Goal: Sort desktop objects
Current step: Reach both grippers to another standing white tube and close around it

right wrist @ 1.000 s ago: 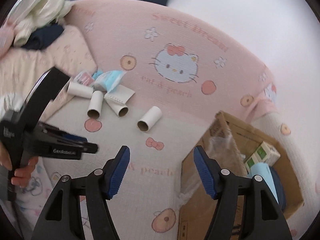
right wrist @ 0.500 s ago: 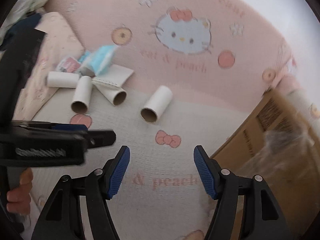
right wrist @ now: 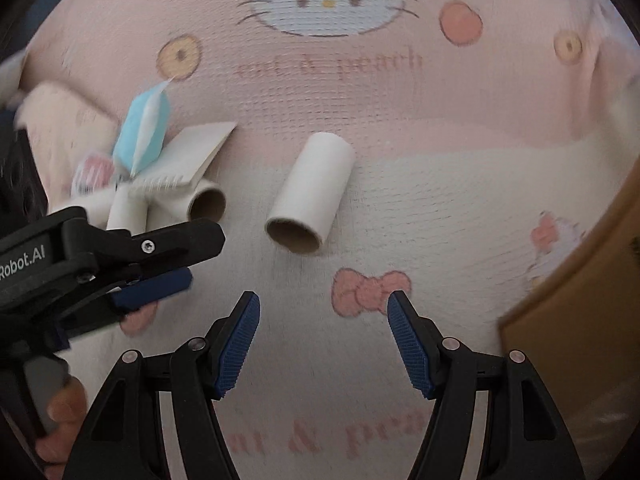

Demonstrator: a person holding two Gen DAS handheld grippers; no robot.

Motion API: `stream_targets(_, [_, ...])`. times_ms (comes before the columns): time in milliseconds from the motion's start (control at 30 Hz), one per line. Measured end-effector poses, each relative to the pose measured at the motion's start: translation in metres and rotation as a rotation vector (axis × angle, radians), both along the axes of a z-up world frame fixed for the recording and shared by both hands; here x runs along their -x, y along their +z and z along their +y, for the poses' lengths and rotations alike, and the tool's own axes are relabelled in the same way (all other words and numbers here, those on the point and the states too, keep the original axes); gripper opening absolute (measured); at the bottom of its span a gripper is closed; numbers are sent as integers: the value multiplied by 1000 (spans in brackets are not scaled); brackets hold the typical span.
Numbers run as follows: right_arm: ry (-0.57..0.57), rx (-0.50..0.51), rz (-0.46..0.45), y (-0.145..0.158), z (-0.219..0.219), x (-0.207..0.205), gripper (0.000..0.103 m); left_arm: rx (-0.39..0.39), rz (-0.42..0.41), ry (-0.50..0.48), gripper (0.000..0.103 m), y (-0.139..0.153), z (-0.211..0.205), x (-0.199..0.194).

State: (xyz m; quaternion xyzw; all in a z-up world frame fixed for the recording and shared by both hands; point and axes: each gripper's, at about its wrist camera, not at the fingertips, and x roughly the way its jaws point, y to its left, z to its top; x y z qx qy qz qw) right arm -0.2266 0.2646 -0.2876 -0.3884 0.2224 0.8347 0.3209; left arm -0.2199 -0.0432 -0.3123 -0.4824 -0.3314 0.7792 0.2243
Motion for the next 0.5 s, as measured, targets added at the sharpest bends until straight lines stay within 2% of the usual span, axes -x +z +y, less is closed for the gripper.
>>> stream_targets(67, [-21, 46, 44, -4, 10, 0, 65, 25, 25, 4, 67, 2, 5, 7])
stream_targets(133, [-38, 70, 55, -10, 18, 4, 65, 73, 44, -13, 59, 3, 14, 16])
stream_targets(233, [-45, 89, 54, -16, 27, 11, 65, 62, 28, -48, 48, -2, 24, 30])
stream_targets(400, [-11, 86, 79, -18, 32, 21, 65, -5, -12, -76, 47, -11, 31, 42])
stream_targets(500, [27, 34, 61, -18, 29, 30, 64, 24, 5, -106, 46, -12, 38, 45])
